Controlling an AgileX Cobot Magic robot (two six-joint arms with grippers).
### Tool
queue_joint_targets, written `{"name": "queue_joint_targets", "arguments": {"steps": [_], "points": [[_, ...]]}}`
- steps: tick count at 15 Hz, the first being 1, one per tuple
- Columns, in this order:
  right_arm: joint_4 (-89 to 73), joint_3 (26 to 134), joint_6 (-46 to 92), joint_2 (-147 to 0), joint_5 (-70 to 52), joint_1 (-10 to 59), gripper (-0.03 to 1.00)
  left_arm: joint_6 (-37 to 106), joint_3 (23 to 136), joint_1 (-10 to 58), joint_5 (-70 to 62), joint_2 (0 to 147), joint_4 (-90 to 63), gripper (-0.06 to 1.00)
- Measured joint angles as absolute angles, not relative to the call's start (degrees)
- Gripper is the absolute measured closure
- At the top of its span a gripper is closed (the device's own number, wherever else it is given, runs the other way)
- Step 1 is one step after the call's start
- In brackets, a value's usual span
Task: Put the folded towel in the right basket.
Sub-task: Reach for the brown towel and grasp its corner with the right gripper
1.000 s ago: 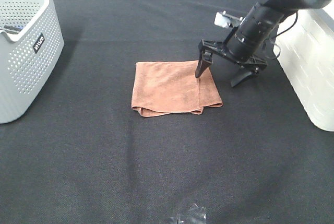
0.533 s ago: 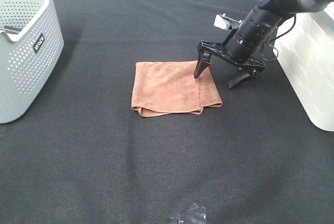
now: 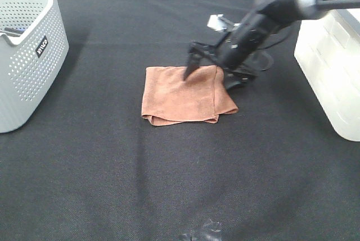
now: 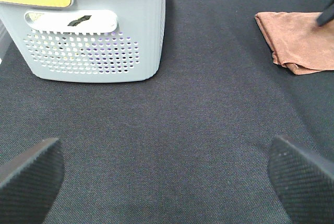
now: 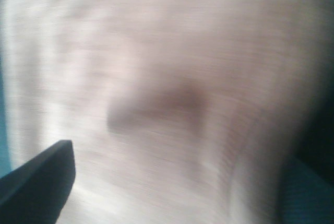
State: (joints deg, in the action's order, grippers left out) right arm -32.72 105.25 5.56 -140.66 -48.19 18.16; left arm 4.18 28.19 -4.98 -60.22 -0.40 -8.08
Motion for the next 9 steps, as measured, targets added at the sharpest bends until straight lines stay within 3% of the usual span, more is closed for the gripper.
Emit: {"name": "queue_joint_targets", "arguments": {"steps": [6,9], "points": [[-37.36,105.31,5.56,-141.35,-43.49,23.26,0.19,4.18,28.19,-4.98,-60.22,-0.40,-8.08,-0.04],[-36.84,105.25,5.56,-142.09,-42.63,23.26,0.61,4.18,28.19,-4.98,-60.22,-0.40,-8.08,-0.04]]}}
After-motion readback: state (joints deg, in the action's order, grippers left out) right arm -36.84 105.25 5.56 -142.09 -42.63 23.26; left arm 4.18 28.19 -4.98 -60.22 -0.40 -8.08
